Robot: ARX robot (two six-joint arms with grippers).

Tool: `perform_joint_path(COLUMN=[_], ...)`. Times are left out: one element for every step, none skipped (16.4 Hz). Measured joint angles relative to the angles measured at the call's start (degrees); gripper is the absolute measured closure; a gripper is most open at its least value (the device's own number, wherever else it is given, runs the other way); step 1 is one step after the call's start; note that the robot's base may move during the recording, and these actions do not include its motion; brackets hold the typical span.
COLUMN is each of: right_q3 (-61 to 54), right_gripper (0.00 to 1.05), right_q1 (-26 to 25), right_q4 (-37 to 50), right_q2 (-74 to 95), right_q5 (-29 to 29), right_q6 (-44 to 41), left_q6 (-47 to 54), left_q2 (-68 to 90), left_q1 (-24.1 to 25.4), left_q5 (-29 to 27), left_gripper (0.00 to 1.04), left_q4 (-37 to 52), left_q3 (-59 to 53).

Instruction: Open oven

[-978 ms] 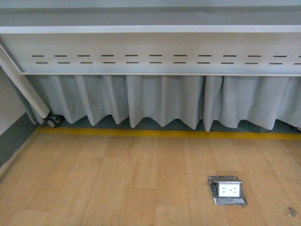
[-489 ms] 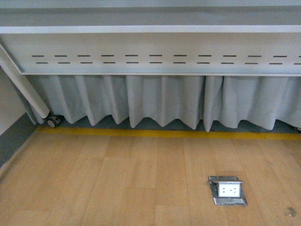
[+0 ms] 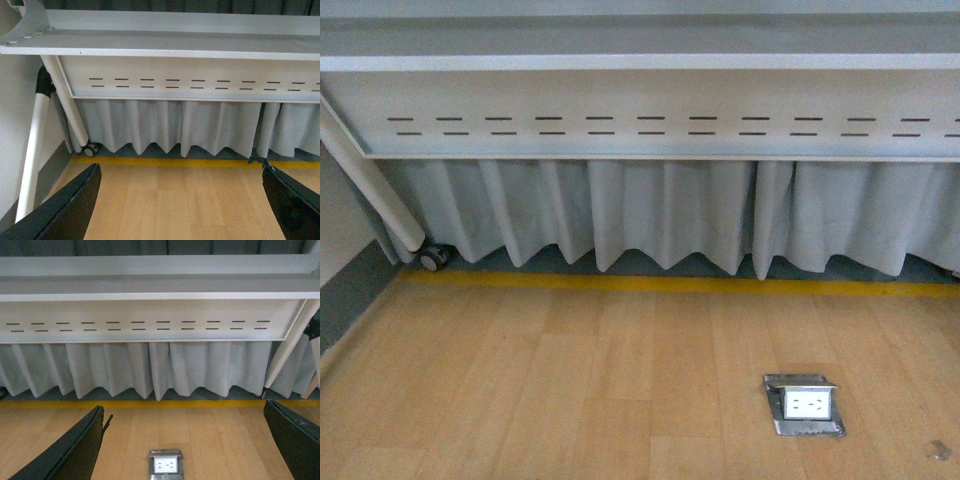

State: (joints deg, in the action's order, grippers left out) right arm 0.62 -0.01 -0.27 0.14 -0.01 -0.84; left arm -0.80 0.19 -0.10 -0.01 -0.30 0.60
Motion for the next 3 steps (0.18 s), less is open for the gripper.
perform_joint_path(right_q3=[0.00, 0.00, 0.00], right_gripper=[0.06, 0.06, 0.06], right_q1=[0.00, 0.00, 0.00], right_q4=[0.00, 0.00, 0.00], right_q2=[0.00, 0.00, 0.00], right_q5=[0.00, 0.00, 0.00], right_q6=[0.00, 0.00, 0.02], left_q6=[0.00, 0.00, 0.00], left_q2=[0.00, 0.00, 0.00], left_q1=[0.00, 0.00, 0.00], left_q5=[0.00, 0.00, 0.00], left_gripper=[0.07, 0.07, 0.07], left_q4=[0.00, 0.00, 0.00], left_q3=[0.00, 0.00, 0.00])
